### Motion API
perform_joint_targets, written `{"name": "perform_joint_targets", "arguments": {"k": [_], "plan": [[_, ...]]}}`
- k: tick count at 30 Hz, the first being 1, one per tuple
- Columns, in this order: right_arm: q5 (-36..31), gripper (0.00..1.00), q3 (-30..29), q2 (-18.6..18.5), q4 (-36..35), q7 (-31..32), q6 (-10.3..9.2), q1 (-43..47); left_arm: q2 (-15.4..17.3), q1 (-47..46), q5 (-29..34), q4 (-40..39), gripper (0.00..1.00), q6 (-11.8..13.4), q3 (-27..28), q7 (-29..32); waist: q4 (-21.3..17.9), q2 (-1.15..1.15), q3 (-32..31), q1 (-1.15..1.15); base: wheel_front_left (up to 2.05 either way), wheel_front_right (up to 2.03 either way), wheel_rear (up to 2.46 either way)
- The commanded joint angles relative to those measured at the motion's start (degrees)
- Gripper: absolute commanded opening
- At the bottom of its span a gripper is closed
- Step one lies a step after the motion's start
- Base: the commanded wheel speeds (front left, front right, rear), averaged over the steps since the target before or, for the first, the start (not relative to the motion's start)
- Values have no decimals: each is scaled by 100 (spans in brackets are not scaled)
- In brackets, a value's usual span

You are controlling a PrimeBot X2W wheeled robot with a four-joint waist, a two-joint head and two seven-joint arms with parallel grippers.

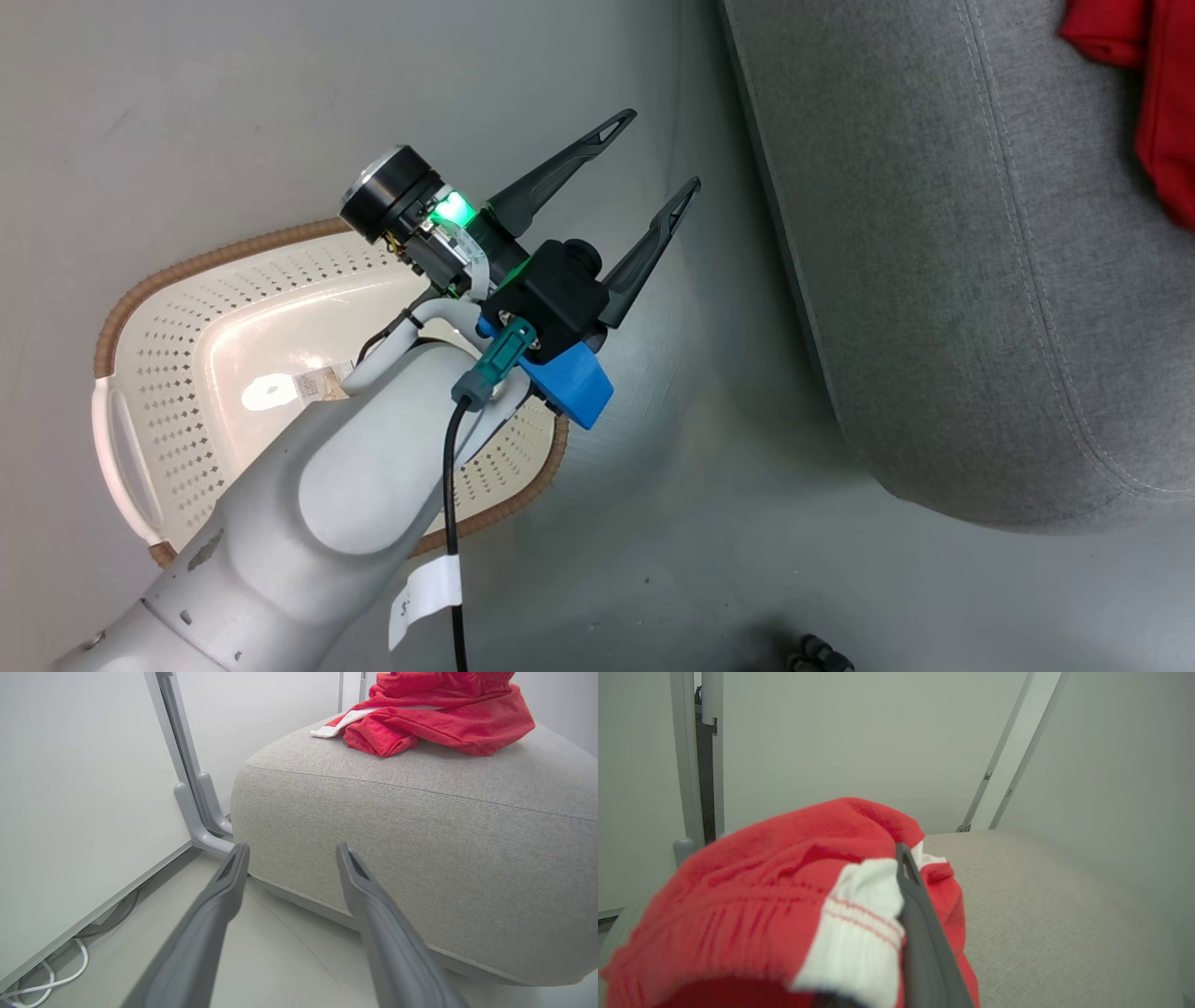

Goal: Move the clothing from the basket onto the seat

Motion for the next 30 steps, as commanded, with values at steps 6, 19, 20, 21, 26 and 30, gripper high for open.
{"name": "perform_joint_targets", "arguments": {"k": [6, 19, 20, 21, 26, 30], "plan": [[-58, 0, -25, 451, 249, -2, -1, 606, 0, -103, -17, -62, 100, 45, -46, 9, 50, 0, 8, -1, 0, 0, 0], [-261, 100, 135, 731, -135, -2, -1, 1370, -30, 156, -187, 64, 100, 132, -48, -68, -55, 0, -519, -1, 0, 0, 0], [-292, 100, 155, 750, -208, -2, -1, 1477, -49, 189, -208, 74, 100, 136, -45, -78, -63, 0, -587, -1, 0, 0, 0], [-322, 100, 191, 782, -273, -2, -1, 1602, -65, 227, -219, 90, 100, 145, -43, -79, -72, 0, -666, -1, 0, 0, 0], [-376, 100, 347, 920, -609, -2, -1, 2142, -108, 392, -327, 120, 100, 206, 50, -107, -89, 0, -1041, -1, 0, 0, 0], [-384, 100, 604, 973, -897, -2, -1, 2542, -126, 606, -441, 39, 100, 305, 228, -112, -54, 0, -1399, -1, 0, 0, 0]]}}
